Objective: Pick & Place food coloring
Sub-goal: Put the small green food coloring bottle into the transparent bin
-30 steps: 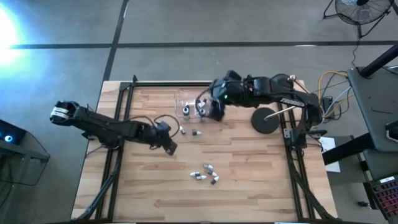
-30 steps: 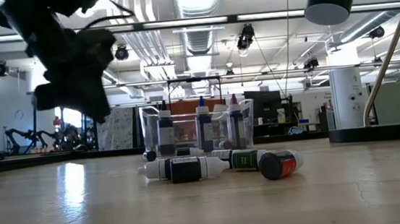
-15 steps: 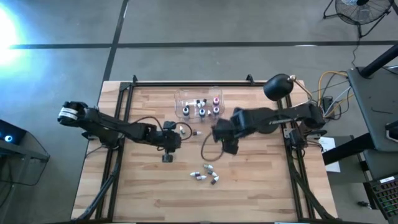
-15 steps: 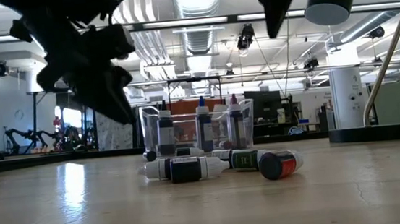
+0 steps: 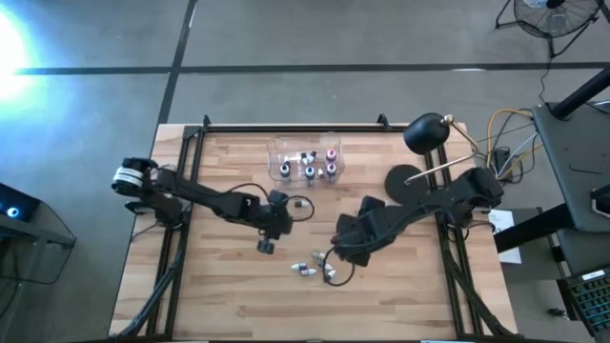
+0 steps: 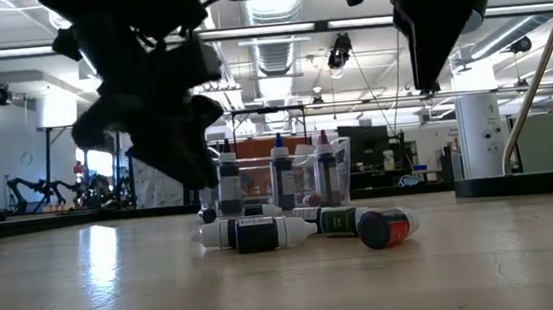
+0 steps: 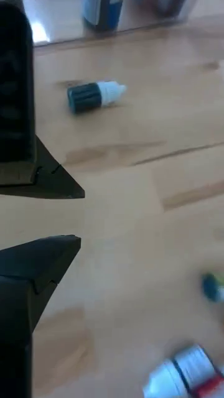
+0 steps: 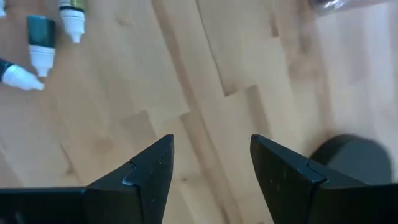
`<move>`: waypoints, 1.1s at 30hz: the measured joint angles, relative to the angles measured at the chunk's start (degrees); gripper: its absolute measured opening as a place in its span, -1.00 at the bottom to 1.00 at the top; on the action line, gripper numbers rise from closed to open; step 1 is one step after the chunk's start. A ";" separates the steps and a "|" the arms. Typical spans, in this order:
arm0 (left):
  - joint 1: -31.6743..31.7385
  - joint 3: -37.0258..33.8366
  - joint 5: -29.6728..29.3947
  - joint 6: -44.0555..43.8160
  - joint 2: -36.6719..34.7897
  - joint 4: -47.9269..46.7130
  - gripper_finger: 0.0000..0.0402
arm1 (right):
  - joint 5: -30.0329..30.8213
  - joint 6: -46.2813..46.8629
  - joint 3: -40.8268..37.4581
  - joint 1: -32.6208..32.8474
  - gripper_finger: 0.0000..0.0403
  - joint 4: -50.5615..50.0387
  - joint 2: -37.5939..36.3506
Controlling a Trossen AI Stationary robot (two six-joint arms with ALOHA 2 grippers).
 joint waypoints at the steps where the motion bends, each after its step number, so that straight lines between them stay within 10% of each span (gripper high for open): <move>1: 0.22 0.84 -1.09 -0.91 0.83 -0.54 -0.60 | -0.52 1.01 -0.65 0.25 0.02 0.65 0.00; 16: 6.31 21.16 -8.52 -6.23 17.17 -11.18 -0.60 | 3.82 14.73 -2.29 4.81 0.02 1.64 0.00; 33: 9.85 22.99 -9.77 -7.08 21.14 -13.10 -0.60 | 9.92 26.97 -5.13 10.11 0.02 2.26 0.00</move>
